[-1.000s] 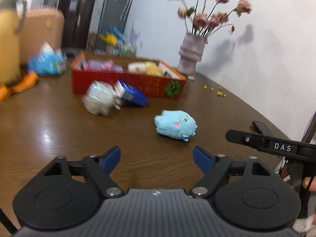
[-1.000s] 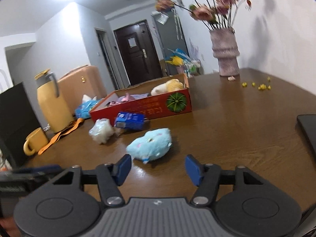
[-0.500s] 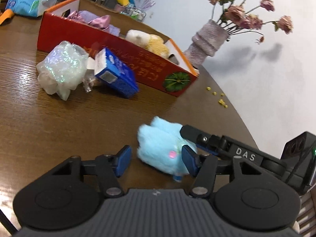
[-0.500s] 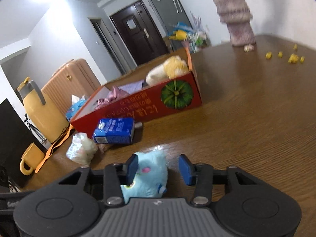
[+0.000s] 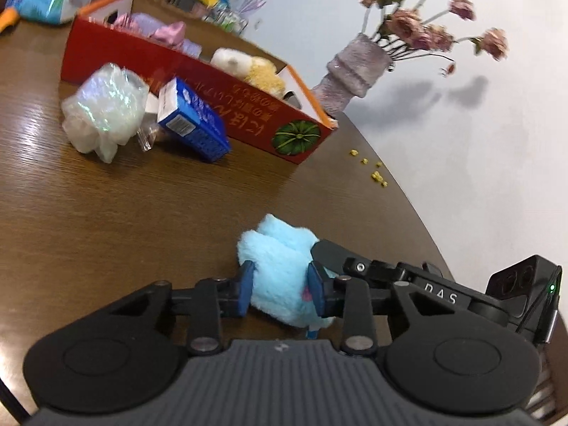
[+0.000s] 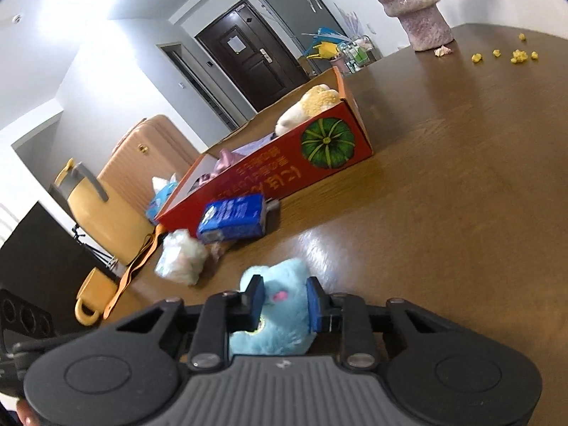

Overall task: Organize soft objects
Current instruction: 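Close both grippers on the light-blue plush toy and lift it, then carry the blue plush into the cardboard box and open both grippers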

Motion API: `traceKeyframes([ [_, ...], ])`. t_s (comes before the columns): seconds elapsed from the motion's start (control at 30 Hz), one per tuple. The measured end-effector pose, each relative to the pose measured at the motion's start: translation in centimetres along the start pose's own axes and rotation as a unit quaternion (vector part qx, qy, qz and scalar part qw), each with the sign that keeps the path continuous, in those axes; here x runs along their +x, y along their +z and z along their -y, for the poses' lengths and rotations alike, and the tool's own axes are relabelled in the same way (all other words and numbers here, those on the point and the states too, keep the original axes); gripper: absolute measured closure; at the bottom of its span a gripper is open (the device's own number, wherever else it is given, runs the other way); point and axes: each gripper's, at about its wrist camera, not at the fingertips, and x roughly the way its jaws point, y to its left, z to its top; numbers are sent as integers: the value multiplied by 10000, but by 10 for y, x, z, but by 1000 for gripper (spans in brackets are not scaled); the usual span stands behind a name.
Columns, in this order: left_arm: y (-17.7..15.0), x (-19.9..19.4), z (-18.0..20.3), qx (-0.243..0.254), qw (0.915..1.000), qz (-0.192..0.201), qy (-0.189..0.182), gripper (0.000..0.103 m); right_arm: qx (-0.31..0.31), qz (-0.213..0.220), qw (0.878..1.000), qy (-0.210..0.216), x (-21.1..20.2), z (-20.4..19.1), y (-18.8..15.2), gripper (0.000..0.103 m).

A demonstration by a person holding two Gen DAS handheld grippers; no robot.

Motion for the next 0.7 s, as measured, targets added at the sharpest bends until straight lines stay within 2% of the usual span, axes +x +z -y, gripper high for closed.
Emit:
traceKeyframes([
  [0.1, -16, -19, 7, 284, 9996, 71, -32, 71, 10, 72, 10000, 67, -20, -7, -18, 78],
  [0.2, -29, -35, 11, 365, 9992, 147, -22, 71, 11, 132, 9999, 101, -33, -14, -32, 78],
  [0.37, -25, -51, 16, 417, 9984, 346, -168, 71, -123, 309, 9993, 176, -49, -27, -30, 78],
  [0.5, 10, -53, 21, 613, 9961, 587, -238, 72, -482, 563, 9971, 184, -46, -47, -3, 78],
  [0.63, 74, -41, 22, 864, 9923, 829, -304, 72, -817, 801, 9931, 260, -22, -65, 52, 78],
  [0.7, 107, -30, 16, 826, 9919, 918, -310, 72, -876, 839, 9920, 335, -1, -69, 85, 78],
])
